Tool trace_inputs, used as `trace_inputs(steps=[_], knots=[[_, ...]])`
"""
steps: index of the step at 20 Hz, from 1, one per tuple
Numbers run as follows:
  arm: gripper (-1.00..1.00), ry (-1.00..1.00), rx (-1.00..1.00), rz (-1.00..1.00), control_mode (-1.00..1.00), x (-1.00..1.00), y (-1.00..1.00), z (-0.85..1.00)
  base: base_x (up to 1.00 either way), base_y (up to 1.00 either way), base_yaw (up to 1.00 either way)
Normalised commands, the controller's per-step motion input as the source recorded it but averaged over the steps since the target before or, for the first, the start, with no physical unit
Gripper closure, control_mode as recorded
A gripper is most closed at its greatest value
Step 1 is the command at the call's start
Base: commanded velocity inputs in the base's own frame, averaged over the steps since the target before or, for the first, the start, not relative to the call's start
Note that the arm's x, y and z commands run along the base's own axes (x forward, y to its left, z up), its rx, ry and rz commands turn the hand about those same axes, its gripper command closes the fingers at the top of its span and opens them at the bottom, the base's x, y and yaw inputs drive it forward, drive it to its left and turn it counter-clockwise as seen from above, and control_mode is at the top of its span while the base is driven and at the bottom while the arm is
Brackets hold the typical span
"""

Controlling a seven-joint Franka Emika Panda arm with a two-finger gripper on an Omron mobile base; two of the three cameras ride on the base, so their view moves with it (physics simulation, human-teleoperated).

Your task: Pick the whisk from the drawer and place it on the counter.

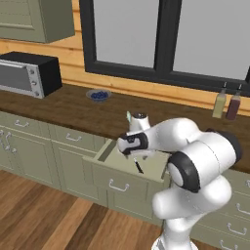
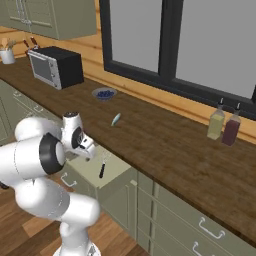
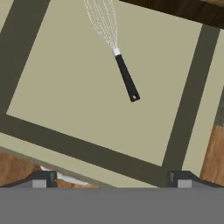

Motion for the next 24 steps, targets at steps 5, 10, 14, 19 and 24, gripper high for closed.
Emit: trace_inputs(steps=[5, 10, 14, 19, 24], knots=[[-1.00, 0.00, 0.00, -0.02, -1.00, 0.27, 0.01, -0.48, 0.00, 0.00, 0.00], [-1.00, 0.08, 0.00, -0.05, -1.00, 0.18, 0.00, -0.73, 0.00, 0.00, 0.00], [-1.00, 0.17, 0.00, -0.06, -1.00, -0.12, 0.15, -0.65, 0.00, 0.00, 0.00], [-1.00, 0.24, 0.00, -0.02, -1.00, -0.65, 0.46, -0.30, 0.00, 0.00, 0.00], [-1.00, 0.15, 0.00, 0.00, -1.00, -1.00, 0.64, 0.00, 0.00, 0.00, 0.00]])
